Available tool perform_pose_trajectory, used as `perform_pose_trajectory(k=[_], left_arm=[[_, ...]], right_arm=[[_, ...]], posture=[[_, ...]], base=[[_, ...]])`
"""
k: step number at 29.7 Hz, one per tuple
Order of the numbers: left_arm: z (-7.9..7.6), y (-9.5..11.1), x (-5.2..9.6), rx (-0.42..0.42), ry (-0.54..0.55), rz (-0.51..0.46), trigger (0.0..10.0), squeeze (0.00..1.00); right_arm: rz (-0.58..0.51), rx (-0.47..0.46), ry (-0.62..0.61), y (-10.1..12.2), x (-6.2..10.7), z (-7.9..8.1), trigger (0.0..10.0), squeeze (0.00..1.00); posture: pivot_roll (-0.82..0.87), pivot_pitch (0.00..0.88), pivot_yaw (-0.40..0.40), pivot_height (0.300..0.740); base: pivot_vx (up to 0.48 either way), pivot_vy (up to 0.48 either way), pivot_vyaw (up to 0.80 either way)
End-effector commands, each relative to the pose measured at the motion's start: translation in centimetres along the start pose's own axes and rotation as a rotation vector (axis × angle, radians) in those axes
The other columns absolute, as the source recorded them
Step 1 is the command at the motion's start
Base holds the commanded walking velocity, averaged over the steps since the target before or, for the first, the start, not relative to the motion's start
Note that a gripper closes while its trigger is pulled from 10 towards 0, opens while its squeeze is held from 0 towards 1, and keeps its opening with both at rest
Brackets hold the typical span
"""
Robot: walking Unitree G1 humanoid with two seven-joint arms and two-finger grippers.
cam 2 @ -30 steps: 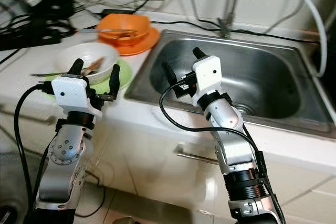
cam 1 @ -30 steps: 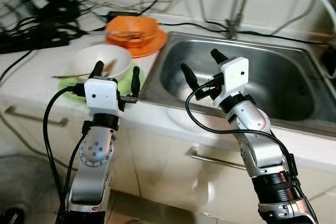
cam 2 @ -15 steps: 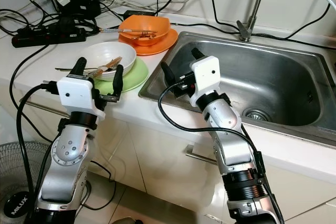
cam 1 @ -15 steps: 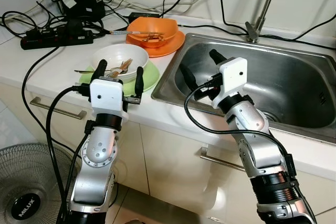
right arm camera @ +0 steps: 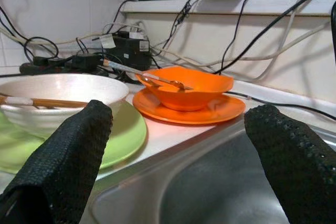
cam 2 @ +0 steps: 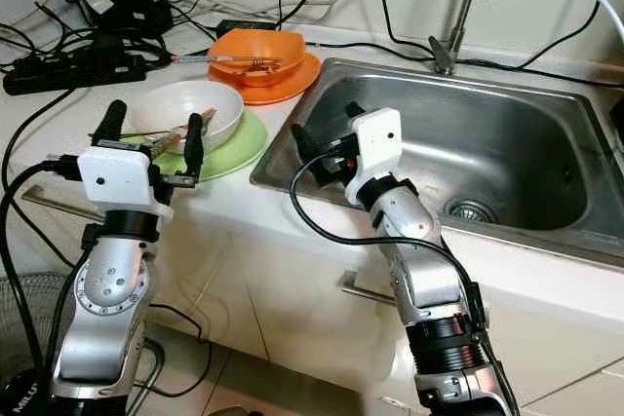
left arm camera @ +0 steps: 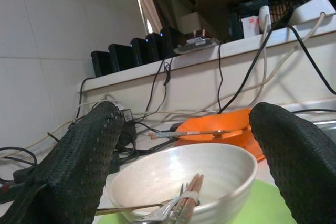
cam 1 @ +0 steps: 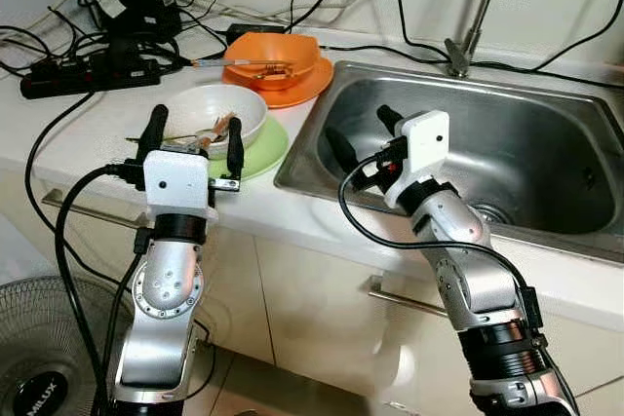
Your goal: Kitchen organization
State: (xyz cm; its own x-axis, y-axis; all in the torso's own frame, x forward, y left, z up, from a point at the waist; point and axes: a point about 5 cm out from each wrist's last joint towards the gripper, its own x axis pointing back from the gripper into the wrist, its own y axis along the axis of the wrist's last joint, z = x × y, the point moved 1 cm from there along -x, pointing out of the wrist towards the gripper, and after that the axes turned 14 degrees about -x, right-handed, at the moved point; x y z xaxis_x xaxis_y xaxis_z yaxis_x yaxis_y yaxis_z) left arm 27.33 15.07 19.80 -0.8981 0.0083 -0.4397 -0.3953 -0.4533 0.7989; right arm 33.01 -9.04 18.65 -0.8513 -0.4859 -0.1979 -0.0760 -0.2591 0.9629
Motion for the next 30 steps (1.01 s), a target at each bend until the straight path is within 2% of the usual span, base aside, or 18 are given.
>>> perform_pose_trajectory(k=[1,6,7,8,15,16,19,21,25,30], left_arm=[[0.3,0.4,0.2,0.017,0.006,-0.027,10.0,0.00],[-0.2,-0.6,1.0,0.060,-0.033,0.000,10.0,0.00],[-0.4,-1.0,1.1,0.060,-0.042,0.009,10.0,0.00],[-0.5,-1.2,1.1,0.060,-0.045,0.011,10.0,0.00],[-1.0,-2.0,1.1,0.050,-0.086,0.023,10.0,0.00],[-1.0,-2.1,1.1,0.049,-0.085,0.024,10.0,0.00],[-0.9,-2.2,1.1,0.040,-0.077,0.023,10.0,0.00],[-0.9,-2.2,1.1,0.036,-0.072,0.023,10.0,0.00],[-0.8,-2.7,1.3,0.021,-0.070,0.030,10.0,0.00],[-0.8,-3.0,1.2,0.002,-0.078,0.031,10.0,0.00]], right_arm=[[0.001,0.010,0.003,0.3,0.0,-0.1,10.0,0.00],[0.024,0.074,-0.010,-0.1,0.0,0.0,10.0,0.00],[0.042,0.027,0.030,-0.5,-0.1,0.5,10.0,0.00],[0.048,0.021,0.039,-0.6,-0.1,0.7,10.0,0.00],[0.104,0.080,0.083,-1.0,0.2,1.1,10.0,0.00],[0.134,0.007,0.127,-1.3,0.4,1.4,10.0,0.00],[0.134,-0.044,0.130,-1.3,0.6,1.4,10.0,0.00],[0.132,-0.037,0.118,-1.3,0.7,1.2,10.0,0.00],[0.137,0.049,0.106,-1.5,0.6,0.8,10.0,0.00],[0.152,0.006,0.145,-1.4,0.6,1.2,10.0,0.00]], posture=[[-0.06,0.000,0.011,0.740],[-0.06,0.000,0.008,0.740],[-0.06,0.000,0.008,0.740],[-0.06,0.000,0.006,0.740],[-0.07,0.000,0.009,0.740],[-0.07,0.000,0.009,0.740],[-0.07,0.000,0.008,0.740],[-0.07,0.000,0.007,0.740],[-0.07,0.000,0.007,0.740],[-0.07,0.000,0.007,0.740]], base=[[0.000,0.000,0.00],[0.000,0.000,0.00],[0.000,0.000,0.00],[0.000,0.000,0.00],[0.000,0.000,0.00],[0.000,0.000,0.00],[0.000,0.000,0.00],[0.000,0.000,0.00],[0.000,0.000,0.00],[0.000,0.000,0.00]])
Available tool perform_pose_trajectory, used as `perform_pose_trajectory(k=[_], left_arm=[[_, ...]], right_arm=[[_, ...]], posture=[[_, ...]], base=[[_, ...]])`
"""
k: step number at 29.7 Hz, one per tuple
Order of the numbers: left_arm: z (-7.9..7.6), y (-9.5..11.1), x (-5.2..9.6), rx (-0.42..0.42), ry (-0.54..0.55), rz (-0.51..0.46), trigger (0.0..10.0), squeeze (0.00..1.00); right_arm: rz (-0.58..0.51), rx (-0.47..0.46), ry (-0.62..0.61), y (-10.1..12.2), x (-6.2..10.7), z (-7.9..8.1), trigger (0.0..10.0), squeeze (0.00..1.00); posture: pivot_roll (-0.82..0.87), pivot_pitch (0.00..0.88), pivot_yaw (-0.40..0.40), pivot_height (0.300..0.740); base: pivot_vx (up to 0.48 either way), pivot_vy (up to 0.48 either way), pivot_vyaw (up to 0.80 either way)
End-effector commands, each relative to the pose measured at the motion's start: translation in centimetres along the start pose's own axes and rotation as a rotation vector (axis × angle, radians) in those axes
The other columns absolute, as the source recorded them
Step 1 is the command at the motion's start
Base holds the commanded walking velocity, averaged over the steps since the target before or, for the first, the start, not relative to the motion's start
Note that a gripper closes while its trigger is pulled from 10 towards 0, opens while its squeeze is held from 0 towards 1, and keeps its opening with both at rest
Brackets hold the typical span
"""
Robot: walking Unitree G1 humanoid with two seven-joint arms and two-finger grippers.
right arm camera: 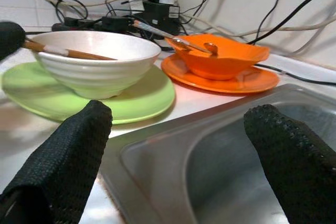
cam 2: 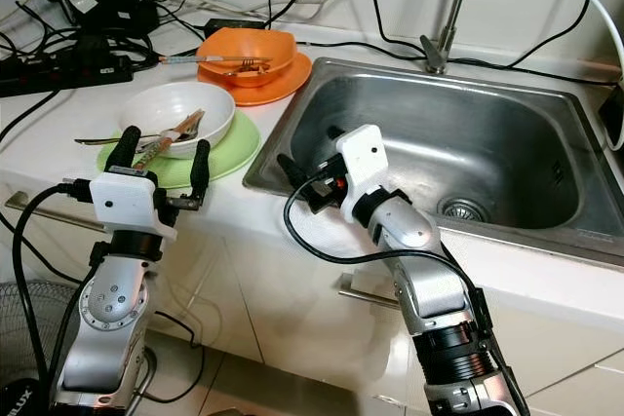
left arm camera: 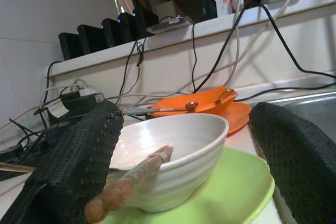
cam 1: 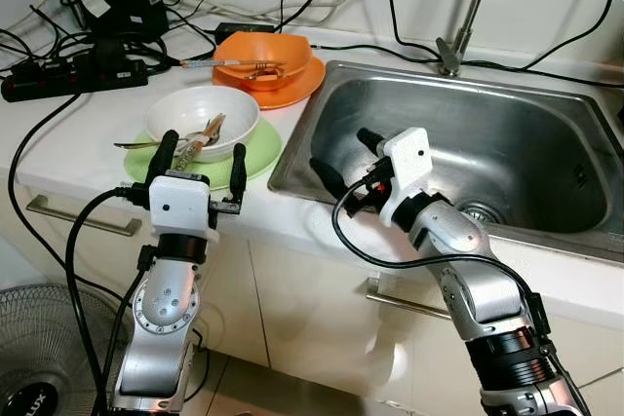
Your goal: Kitchen organization
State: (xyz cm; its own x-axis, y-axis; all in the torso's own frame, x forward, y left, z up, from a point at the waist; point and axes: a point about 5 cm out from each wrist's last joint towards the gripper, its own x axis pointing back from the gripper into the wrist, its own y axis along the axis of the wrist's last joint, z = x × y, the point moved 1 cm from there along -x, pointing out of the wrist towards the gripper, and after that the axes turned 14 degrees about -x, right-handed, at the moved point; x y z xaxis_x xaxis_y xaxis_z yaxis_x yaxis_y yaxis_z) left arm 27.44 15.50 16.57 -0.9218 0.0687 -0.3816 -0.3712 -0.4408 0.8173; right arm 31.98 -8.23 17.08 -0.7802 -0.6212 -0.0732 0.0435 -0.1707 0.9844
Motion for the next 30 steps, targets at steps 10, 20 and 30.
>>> perform_pose_trajectory(k=[10,20,30], left_arm=[[0.8,-1.3,-0.5,-0.096,-0.013,0.003,10.0,0.00],[0.7,-2.0,-0.5,-0.102,-0.023,0.011,10.0,0.00],[0.5,-2.0,-0.6,-0.098,-0.034,-0.007,0.0,0.00]], right_arm=[[0.061,-0.046,0.074,-0.2,0.5,0.1,10.0,0.00],[0.089,-0.056,0.151,-0.9,0.9,1.2,10.0,0.00],[0.038,-0.069,0.117,-0.2,0.7,0.8,10.0,0.00]], posture=[[-0.07,0.000,0.005,0.740],[-0.08,0.000,0.007,0.740],[-0.08,0.000,0.008,0.740]], base=[[0.000,0.000,0.00],[0.000,0.000,0.00],[0.000,0.000,0.00]])
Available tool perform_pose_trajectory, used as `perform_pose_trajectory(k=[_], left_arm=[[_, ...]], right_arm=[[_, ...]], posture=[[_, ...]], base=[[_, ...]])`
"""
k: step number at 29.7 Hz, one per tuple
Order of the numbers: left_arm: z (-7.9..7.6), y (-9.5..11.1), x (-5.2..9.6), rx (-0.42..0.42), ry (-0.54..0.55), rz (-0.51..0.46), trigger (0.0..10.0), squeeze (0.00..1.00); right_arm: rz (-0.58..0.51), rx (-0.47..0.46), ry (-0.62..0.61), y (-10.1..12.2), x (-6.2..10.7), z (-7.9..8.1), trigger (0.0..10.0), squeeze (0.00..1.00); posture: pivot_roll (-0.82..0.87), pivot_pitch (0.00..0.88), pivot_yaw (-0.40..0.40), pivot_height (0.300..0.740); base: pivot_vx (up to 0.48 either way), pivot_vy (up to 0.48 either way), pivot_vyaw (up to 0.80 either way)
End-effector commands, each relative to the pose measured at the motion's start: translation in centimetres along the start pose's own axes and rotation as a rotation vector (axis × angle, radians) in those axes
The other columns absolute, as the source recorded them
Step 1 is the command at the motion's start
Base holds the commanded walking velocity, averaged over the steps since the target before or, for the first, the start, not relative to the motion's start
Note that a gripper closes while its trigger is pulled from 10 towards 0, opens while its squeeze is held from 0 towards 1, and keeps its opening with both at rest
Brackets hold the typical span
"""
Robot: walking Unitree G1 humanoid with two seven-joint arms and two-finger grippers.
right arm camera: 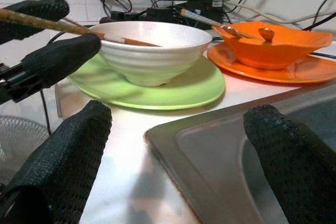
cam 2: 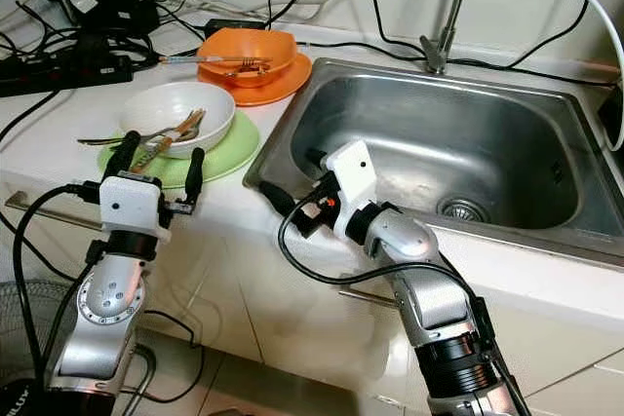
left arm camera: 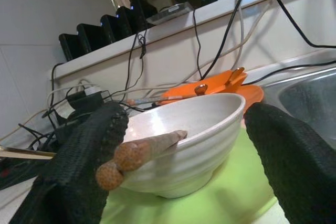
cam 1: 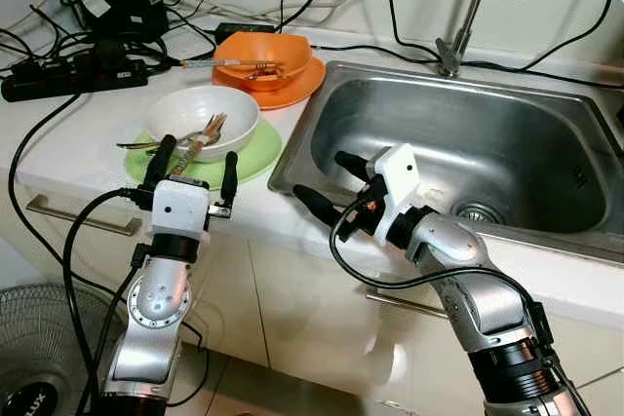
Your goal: Kitchen organization
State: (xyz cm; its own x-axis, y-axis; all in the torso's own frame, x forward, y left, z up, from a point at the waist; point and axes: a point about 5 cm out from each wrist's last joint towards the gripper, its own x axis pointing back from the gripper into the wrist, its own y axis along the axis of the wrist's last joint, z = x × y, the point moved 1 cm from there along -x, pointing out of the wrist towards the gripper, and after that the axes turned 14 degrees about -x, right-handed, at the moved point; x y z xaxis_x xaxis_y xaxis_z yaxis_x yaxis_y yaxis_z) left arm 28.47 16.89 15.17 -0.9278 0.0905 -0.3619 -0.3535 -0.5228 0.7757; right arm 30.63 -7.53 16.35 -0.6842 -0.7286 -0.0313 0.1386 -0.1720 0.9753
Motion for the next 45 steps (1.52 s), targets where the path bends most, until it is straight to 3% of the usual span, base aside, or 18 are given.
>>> perform_pose_trajectory(k=[1,13,15,16,20,45], left_arm=[[0.0,0.1,-0.3,-0.004,-0.005,-0.016,0.0,0.00],[-0.5,0.1,-0.2,0.005,-0.014,-0.016,0.0,0.00],[-0.6,0.1,-0.2,0.005,-0.015,-0.017,0.0,0.00],[-0.6,0.1,-0.2,0.005,-0.014,-0.017,0.5,0.00],[-0.5,0.1,-0.3,0.001,-0.010,-0.016,0.0,0.00],[-0.5,0.6,-0.5,-0.017,-0.011,-0.045,0.0,0.00]], right_arm=[[-0.035,0.002,-0.024,0.9,0.2,-0.6,10.0,0.00],[0.010,-0.023,0.045,-0.1,0.3,0.9,10.0,0.00],[0.009,-0.023,0.053,0.0,0.3,0.8,10.0,0.00],[0.010,-0.028,0.060,0.0,0.3,0.9,10.0,0.00],[0.014,-0.036,0.080,0.0,0.4,1.0,10.0,0.00],[0.019,-0.040,0.108,-0.3,0.4,1.3,10.0,0.00]], posture=[[-0.08,0.000,0.008,0.740],[-0.08,0.000,0.009,0.740],[-0.08,0.000,0.010,0.740],[-0.08,0.000,0.009,0.740],[-0.08,0.000,0.007,0.740],[-0.07,0.000,0.007,0.740]], base=[[0.000,0.000,0.00],[0.000,0.000,0.00],[0.000,0.000,0.00],[0.000,0.000,0.00],[0.000,0.000,0.00],[0.000,0.000,0.00]])
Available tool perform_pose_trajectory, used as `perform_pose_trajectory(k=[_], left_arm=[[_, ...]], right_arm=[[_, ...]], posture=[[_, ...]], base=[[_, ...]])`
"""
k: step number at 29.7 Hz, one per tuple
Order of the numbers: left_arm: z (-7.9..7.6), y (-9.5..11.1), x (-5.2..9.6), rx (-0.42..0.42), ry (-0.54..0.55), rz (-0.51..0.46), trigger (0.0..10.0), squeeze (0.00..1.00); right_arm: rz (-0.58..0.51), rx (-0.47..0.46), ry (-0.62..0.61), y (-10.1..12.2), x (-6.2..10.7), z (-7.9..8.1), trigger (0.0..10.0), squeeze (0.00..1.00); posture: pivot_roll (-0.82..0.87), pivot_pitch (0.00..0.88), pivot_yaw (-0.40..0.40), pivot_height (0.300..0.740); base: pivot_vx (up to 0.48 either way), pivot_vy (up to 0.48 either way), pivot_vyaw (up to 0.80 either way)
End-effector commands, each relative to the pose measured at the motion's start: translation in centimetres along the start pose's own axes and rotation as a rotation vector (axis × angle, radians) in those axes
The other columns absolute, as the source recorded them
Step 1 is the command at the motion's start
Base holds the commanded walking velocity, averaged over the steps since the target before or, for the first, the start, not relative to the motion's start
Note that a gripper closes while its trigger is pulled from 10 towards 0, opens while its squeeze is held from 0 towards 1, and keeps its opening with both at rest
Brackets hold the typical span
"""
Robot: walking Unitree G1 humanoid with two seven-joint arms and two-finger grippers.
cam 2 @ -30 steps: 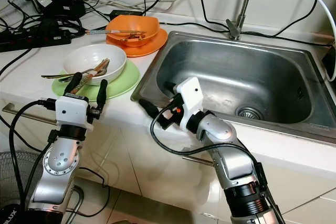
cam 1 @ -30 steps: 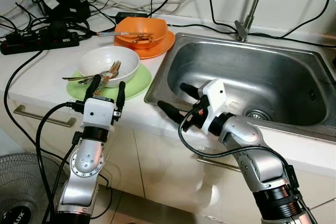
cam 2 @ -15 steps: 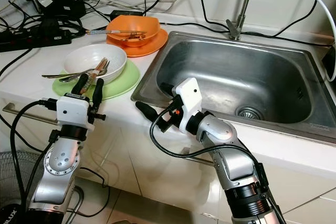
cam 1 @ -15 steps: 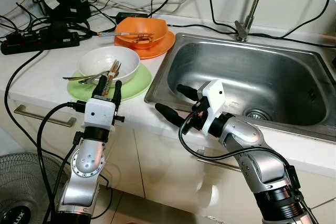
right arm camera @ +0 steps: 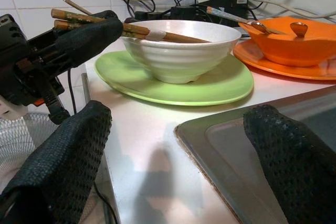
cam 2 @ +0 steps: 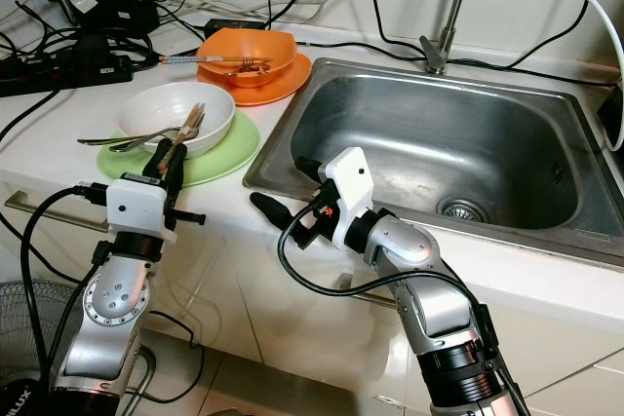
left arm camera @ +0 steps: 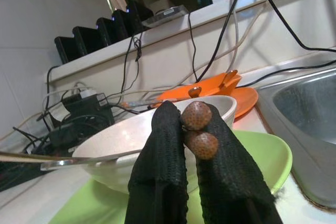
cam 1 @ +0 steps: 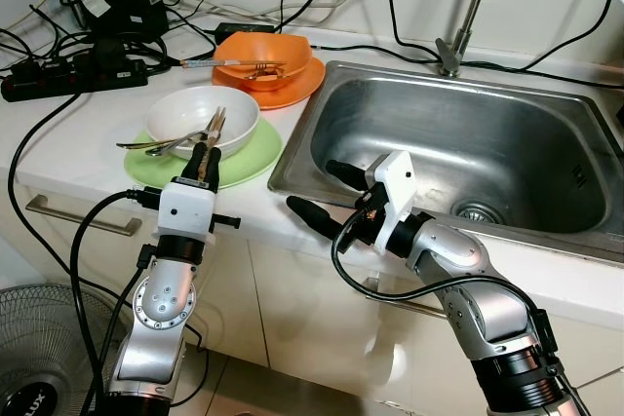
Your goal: Kitchen organization
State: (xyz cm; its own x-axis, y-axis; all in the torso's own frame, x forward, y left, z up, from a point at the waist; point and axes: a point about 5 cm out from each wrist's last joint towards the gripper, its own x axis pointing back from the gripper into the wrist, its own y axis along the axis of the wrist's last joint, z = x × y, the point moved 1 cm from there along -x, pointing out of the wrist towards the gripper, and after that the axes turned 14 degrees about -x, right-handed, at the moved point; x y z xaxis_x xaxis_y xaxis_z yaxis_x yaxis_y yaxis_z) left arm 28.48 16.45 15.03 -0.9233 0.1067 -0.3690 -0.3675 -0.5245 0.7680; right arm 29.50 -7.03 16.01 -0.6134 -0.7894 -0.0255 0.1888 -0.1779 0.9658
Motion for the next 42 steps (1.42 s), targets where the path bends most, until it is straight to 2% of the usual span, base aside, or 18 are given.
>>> perform_pose_trajectory(k=[1,5,12,17,18,20,22,23,24,25,26,27,28,31,32,37,39,42], left_arm=[[0.0,0.5,-0.5,-0.018,-0.002,-0.035,0.0,0.00],[0.2,0.7,-0.6,-0.023,0.003,-0.042,0.0,0.00],[1.6,1.7,-1.3,-0.033,0.066,-0.089,0.0,0.00],[3.8,4.8,-3.1,0.002,0.145,-0.206,0.0,0.00],[3.8,4.8,-3.1,0.002,0.145,-0.206,0.0,0.00],[4.5,6.4,-3.9,0.022,0.154,-0.272,0.0,0.00],[4.6,6.8,-4.0,0.037,0.148,-0.285,0.0,0.00],[4.6,7.6,-4.5,0.138,0.123,-0.311,0.0,0.00],[4.6,7.6,-4.5,0.138,0.123,-0.311,0.0,0.00],[4.3,8.0,-5.0,0.364,0.096,-0.297,0.0,0.00],[4.3,8.1,-5.2,0.489,0.090,-0.287,0.0,0.00],[4.3,8.1,-5.2,0.489,0.090,-0.287,0.0,0.00],[3.7,8.1,-5.3,0.708,0.033,-0.275,0.0,0.00],[2.0,7.6,-4.8,0.940,-0.085,-0.233,0.0,0.00],[1.5,7.5,-4.5,0.995,-0.116,-0.224,0.0,0.00],[-0.5,7.7,-3.4,1.160,-0.250,-0.204,0.0,0.00],[-1.1,7.9,-2.9,1.179,-0.307,-0.197,0.0,0.00],[-1.7,8.1,-2.5,1.221,-0.362,-0.182,0.0,0.00]], right_arm=[[-0.009,0.005,0.019,0.3,0.0,0.2,10.0,0.00],[-0.010,0.008,0.018,0.3,-0.2,0.2,10.0,0.00],[-0.017,0.014,0.013,0.4,-0.3,0.1,10.0,0.00],[-0.023,0.016,0.005,0.5,-0.3,0.0,10.0,0.00],[-0.023,0.016,0.005,0.5,-0.3,0.0,10.0,0.00],[-0.025,0.016,0.002,0.5,-0.3,0.0,10.0,0.00],[-0.026,0.017,0.000,0.5,-0.4,-0.1,10.0,0.00],[-0.029,0.014,-0.010,0.5,-0.4,-0.2,10.0,0.00],[-0.029,0.014,-0.010,0.5,-0.4,-0.2,10.0,0.00],[-0.036,-0.002,-0.025,0.5,-0.4,-0.4,10.0,0.00],[-0.042,-0.022,-0.038,0.6,-0.4,-0.6,10.0,0.00],[-0.042,-0.022,-0.038,0.6,-0.4,-0.6,10.0,0.00],[-0.064,-0.091,-0.088,0.7,-0.3,-1.3,10.0,0.00],[-0.139,-0.269,-0.175,1.5,-0.2,-2.9,10.0,0.00],[-0.160,-0.311,-0.193,1.8,-0.1,-3.3,10.0,0.00],[-0.219,-0.396,-0.258,2.5,0.2,-4.6,10.0,0.00],[-0.243,-0.419,-0.288,2.7,0.3,-4.9,10.0,0.00],[-0.277,-0.508,-0.297,2.9,0.3,-5.2,10.0,0.00]], posture=[[-0.07,0.000,0.006,0.740],[-0.07,0.000,0.007,0.740],[-0.07,0.000,0.009,0.740],[-0.07,0.000,0.009,0.740],[-0.07,0.000,0.009,0.740],[-0.06,0.000,0.009,0.740],[-0.06,0.000,0.009,0.740],[-0.06,0.000,0.008,0.740],[-0.06,0.000,0.008,0.740],[-0.06,0.000,0.007,0.740],[-0.06,0.000,0.007,0.740],[-0.06,0.000,0.007,0.740],[-0.06,0.000,0.007,0.740],[-0.06,0.000,0.009,0.740],[-0.06,0.000,0.009,0.740],[-0.07,0.000,0.012,0.740],[-0.07,0.000,0.009,0.740],[-0.07,0.000,0.007,0.740]], base=[[0.000,0.000,0.00],[0.000,0.000,0.00],[0.000,0.000,0.00],[0.000,0.000,0.00],[0.000,0.000,0.00],[0.000,0.000,0.00],[0.000,0.000,0.00],[0.000,0.000,0.00],[0.000,0.000,0.00],[0.000,0.000,0.00],[0.000,0.000,0.00],[0.000,0.000,0.00],[0.000,0.000,0.00],[0.000,0.000,0.00],[0.000,0.000,0.00],[0.000,0.000,0.00],[0.000,0.000,0.00],[0.000,0.000,0.00]])
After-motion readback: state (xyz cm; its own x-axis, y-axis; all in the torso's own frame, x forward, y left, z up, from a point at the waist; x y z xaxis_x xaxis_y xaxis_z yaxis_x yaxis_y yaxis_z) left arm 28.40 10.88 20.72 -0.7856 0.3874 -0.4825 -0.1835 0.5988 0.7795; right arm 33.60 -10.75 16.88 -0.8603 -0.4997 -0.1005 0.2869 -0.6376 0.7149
